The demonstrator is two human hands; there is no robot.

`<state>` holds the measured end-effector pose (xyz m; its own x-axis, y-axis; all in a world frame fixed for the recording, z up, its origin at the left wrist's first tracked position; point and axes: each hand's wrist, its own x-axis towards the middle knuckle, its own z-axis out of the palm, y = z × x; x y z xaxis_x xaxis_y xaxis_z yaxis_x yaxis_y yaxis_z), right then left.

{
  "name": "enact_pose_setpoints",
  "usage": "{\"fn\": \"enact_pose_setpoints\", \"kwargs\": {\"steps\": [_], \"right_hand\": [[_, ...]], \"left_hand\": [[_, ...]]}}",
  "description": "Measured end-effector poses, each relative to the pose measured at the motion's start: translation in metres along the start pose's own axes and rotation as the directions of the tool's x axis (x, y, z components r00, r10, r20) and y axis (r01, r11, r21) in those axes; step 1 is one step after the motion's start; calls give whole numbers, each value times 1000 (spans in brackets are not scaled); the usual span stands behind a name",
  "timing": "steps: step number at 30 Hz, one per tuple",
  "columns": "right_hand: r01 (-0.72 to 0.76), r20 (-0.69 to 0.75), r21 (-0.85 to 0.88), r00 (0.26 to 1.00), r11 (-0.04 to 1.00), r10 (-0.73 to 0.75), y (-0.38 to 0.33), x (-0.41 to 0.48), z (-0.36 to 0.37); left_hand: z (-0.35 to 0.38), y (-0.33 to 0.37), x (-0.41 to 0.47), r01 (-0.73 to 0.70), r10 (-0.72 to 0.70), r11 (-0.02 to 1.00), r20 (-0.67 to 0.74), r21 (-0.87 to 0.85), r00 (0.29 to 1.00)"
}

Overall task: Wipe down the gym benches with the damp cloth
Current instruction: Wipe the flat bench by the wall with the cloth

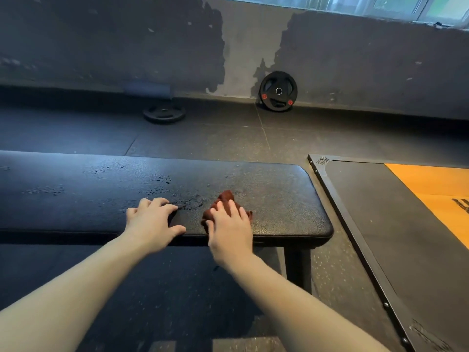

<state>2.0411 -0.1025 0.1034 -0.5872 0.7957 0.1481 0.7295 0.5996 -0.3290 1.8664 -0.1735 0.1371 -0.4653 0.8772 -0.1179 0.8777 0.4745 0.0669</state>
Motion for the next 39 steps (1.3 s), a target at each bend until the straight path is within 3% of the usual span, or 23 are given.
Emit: {"fn": "enact_pose_setpoints", "kwargs": {"steps": [3, 6, 9, 11, 15, 19, 21, 23, 26, 28, 34, 37, 39], "right_hand": [[20, 11, 29, 1000, 999, -20, 39, 5, -14], [-161, 4, -67, 987, 985, 161, 87, 14, -28], [-302, -1, -70, 953, 951, 303, 86, 17, -29], [-274, -13, -88, 962, 958, 274, 57, 19, -22], [-41, 53, -57, 998, 998, 44, -5, 20, -1], [69, 92, 7, 993, 998, -69, 8, 24, -11], [9, 65, -19, 998, 1000, -8, 40, 33, -20], [-162, 50, -59, 985, 985, 165, 71, 45, -27], [-317, 45, -85, 946, 945, 321, 76, 58, -24], [-283, 28, -93, 958, 954, 287, 49, 63, -15], [1, 133, -13, 991, 1000, 0, -21, 66, 6], [-13, 139, -14, 990, 1000, 15, 11, 74, -12], [-146, 117, -31, 982, 989, 149, 44, 86, -24]], "left_hand": [[1, -3, -3, 3, -3, 1000, 2, -3, 1000], [-1, -8, -4, 2, -2, 1000, 1, -8, 1000], [-2, -15, -5, 17, -17, 1000, -7, -8, 1000], [-3, -20, -5, 30, -30, 999, -8, -13, 1000], [-3, -23, -3, 53, -53, 999, -1, -9, 999], [-4, -25, 0, 95, -95, 995, -10, -37, 995], [-5, -27, 2, 118, -118, 992, -12, -34, 993], [-6, -30, 5, 136, -136, 991, -7, -9, 991], [-6, -36, 8, 153, -153, 988, 0, 9, 988], [-6, -38, 10, 152, -152, 988, 13, 17, 988], [-6, -34, 12, 174, -175, 984, 31, 23, 984], [-7, -36, 11, 191, -191, 982, 24, 8, 981], [-7, -37, 12, 201, -201, 979, 25, 7, 979]]}}
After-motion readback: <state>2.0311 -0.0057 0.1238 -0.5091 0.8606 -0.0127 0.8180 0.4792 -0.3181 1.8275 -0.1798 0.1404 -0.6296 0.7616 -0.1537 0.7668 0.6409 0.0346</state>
